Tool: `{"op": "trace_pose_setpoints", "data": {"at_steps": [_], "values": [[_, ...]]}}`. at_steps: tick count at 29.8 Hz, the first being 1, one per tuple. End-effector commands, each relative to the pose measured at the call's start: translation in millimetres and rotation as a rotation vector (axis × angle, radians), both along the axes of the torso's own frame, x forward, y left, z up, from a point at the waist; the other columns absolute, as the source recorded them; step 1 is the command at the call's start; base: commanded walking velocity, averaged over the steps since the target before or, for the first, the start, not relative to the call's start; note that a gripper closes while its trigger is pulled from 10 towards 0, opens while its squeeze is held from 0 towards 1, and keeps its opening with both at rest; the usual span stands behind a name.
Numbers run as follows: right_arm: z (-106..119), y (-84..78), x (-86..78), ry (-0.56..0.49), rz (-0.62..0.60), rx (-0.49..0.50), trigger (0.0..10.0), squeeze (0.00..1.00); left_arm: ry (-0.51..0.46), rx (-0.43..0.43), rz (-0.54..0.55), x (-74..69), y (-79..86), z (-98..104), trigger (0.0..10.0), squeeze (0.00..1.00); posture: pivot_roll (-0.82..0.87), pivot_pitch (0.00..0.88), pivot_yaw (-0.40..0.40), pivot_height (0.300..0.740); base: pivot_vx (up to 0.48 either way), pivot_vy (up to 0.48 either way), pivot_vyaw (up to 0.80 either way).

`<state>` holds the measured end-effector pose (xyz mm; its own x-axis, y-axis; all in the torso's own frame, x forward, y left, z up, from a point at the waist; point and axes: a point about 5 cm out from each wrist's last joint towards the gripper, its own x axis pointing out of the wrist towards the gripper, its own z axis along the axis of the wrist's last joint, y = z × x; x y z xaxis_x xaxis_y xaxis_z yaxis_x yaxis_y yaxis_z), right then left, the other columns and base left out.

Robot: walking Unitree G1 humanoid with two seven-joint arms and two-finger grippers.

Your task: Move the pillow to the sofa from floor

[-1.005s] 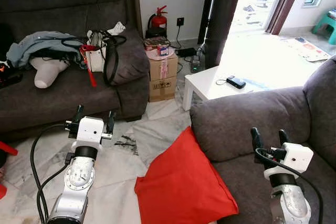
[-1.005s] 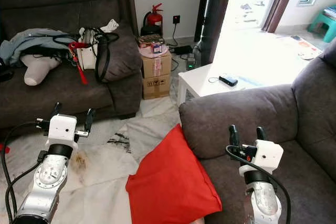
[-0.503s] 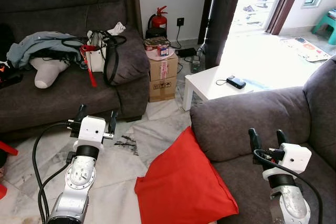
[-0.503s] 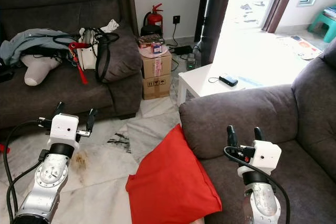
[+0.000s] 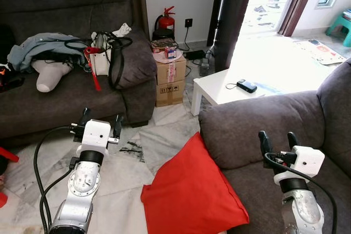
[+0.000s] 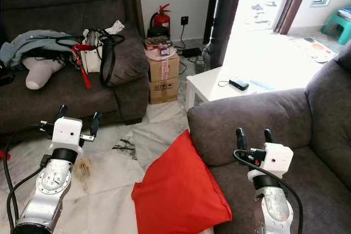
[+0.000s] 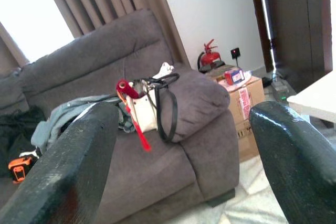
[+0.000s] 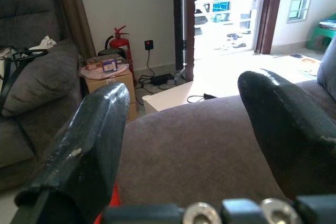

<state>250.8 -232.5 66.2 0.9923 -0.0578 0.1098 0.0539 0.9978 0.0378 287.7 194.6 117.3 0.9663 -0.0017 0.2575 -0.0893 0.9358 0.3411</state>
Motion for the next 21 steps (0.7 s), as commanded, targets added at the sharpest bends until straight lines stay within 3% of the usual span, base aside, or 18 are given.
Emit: {"op": "trace_pose_setpoints", "data": {"at_steps": [1,21], "values": [[6.2,2.7,1.5,-0.022,0.008,0.003,10.0,0.00,0.010,-0.007,-0.003,-2.0,-1.4,-0.5,10.0,0.00,-0.03,0.000,0.002,0.740,0.000,0.000,0.00],[5.0,12.3,1.9,-0.020,0.034,0.006,10.0,0.00,0.014,-0.015,-0.012,-2.1,-3.6,-1.1,10.0,0.00,-0.03,0.000,0.011,0.740,0.000,0.000,0.00]]}}
